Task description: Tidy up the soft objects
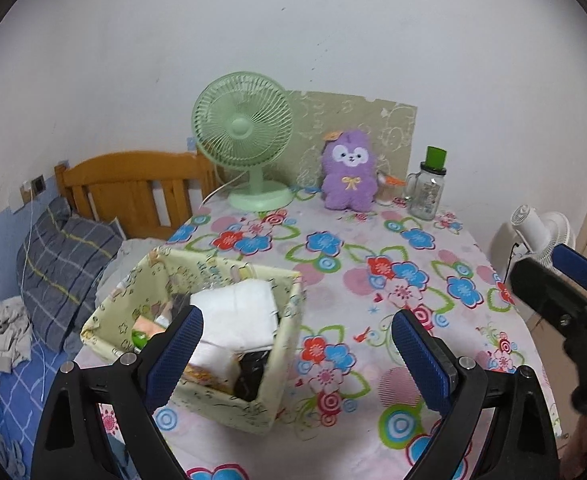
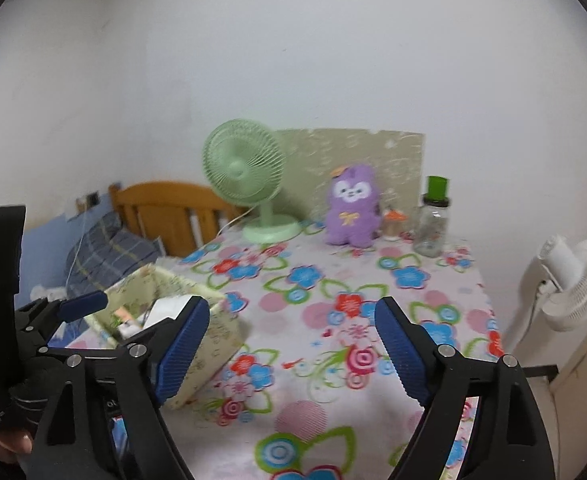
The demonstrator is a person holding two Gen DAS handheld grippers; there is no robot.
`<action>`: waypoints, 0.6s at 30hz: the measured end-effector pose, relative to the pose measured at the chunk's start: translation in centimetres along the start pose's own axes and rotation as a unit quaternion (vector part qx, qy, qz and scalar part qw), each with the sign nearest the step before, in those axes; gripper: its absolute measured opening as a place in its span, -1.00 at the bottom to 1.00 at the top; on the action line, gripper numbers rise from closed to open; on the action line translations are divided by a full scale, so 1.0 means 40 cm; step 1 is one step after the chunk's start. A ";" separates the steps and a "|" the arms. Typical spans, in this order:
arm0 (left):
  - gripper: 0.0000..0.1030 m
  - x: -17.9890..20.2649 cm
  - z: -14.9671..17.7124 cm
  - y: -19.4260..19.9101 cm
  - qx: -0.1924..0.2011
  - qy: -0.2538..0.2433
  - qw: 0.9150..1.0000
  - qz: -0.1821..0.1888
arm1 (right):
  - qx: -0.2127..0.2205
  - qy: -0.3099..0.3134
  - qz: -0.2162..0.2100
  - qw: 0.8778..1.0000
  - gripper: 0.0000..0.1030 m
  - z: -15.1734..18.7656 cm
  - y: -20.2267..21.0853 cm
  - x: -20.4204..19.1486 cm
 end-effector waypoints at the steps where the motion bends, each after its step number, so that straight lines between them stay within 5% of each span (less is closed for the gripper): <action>1: 0.87 0.008 -0.002 0.000 0.001 -0.003 1.000 0.001 | 0.002 -0.003 0.005 1.000 0.70 0.002 0.006 0.014; 18: 0.91 0.111 -0.020 0.021 0.020 -0.032 0.999 0.027 | -0.018 -0.017 0.028 0.999 0.72 0.071 0.027 0.098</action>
Point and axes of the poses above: each gripper's, at about its wrist camera, not at the fingertips, and y roughly against the way its jaws point, x to its right, z to its underside, the point moved 10 cm from there along -y, roughly the way its jaws point, and after that the axes turned 11 degrees about z, right-handed, at the moved point
